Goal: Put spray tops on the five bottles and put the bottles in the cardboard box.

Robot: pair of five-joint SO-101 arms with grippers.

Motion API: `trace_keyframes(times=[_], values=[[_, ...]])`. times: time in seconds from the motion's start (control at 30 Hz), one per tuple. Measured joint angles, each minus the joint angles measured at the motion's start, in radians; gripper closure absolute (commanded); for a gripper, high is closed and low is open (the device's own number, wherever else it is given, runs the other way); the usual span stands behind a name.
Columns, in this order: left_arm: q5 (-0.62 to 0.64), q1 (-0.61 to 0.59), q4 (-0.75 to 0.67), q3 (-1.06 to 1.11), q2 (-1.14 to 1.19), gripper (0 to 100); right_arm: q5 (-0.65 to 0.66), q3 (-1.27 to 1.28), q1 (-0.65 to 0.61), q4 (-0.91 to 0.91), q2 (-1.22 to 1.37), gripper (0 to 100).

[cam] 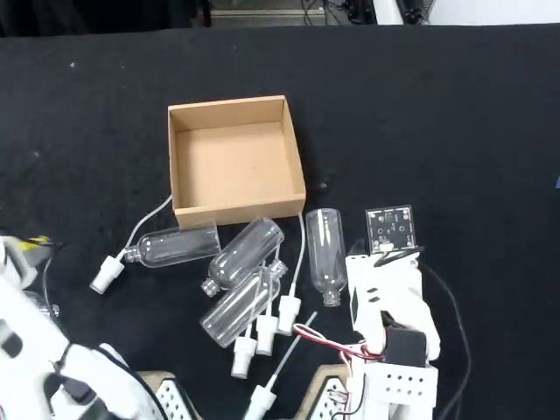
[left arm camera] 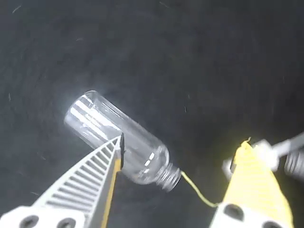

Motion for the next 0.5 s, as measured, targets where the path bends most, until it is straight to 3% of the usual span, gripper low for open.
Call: trace_keyframes(times=[0.17, 0.33, 0.43, 0.5], values=[[-0.37, 0.008, 0.12, -0.158, 0.175, 65, 0.0, 0.0, 0.0, 0.0, 0.0, 86.1], [-0.766, -0.043, 0.133, -0.181, 0.293, 65, 0.0, 0.0, 0.0, 0.0, 0.0, 86.1], [-0.951, -0.078, 0.077, -0.181, 0.336, 65, 0.0, 0.0, 0.0, 0.0, 0.0, 86.1], [-1.005, -0.101, -0.015, -0.166, 0.354, 65, 0.0, 0.0, 0.0, 0.0, 0.0, 86.1]])
